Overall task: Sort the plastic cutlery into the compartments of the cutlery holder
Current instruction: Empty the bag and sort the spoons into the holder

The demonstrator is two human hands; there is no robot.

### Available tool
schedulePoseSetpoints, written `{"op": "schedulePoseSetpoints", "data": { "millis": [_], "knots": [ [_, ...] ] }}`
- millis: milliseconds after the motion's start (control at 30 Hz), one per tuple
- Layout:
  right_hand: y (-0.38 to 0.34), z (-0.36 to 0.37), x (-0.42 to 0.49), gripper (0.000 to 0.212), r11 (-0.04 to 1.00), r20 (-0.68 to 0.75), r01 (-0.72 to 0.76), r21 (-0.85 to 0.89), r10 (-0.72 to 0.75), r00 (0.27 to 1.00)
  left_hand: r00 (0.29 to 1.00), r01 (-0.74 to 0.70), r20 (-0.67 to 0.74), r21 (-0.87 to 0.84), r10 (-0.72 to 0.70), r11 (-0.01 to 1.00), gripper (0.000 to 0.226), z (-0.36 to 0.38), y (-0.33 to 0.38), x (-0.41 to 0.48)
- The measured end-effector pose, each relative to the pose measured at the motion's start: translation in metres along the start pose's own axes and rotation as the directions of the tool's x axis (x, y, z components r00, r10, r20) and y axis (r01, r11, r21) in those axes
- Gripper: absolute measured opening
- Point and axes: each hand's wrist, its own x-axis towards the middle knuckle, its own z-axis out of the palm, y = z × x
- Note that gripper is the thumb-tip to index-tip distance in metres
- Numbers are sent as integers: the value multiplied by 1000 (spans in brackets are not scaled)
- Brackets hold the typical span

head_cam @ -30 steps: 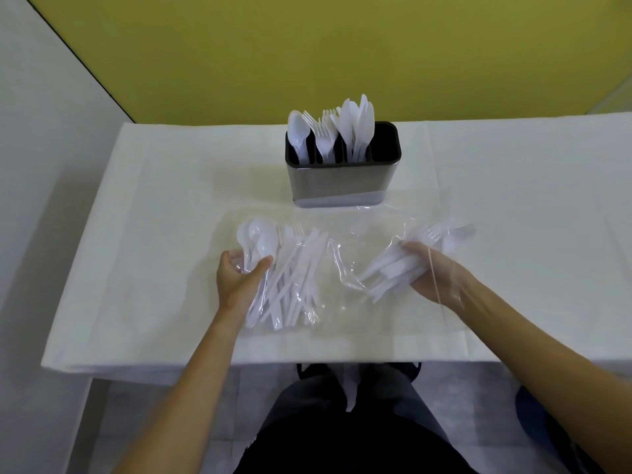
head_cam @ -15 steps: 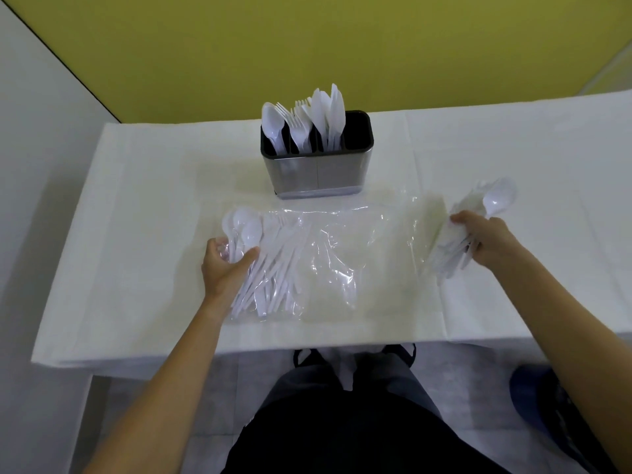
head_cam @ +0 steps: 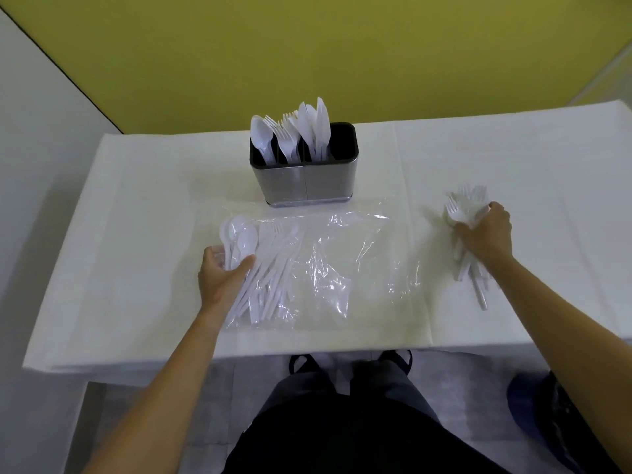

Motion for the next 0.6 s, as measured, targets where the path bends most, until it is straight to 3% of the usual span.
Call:
{"op": "schedulePoseSetpoints", "data": {
  "millis": [133, 233, 367, 600],
  "knots": [
    [5, 15, -18, 69, 993, -71, 87, -75, -93, 993, 1000, 5, -10, -2, -5, 1000, 49, 2, -2, 0],
    [13, 26, -26, 76, 964, -27, 159, -214, -169, 985, 1000, 4, -6, -12, -4, 1000, 45, 3, -2, 1],
    [20, 34, -27, 71, 928, 29, 186, -323, -187, 982, 1000, 8, -4, -29, -8, 1000, 44, 4, -2, 1],
    [17, 29, -17, 76, 934, 20, 146, -326, -147, 989, 1000, 12, 6, -42, -12, 999, 40, 3, -1, 1]
  ]
}}
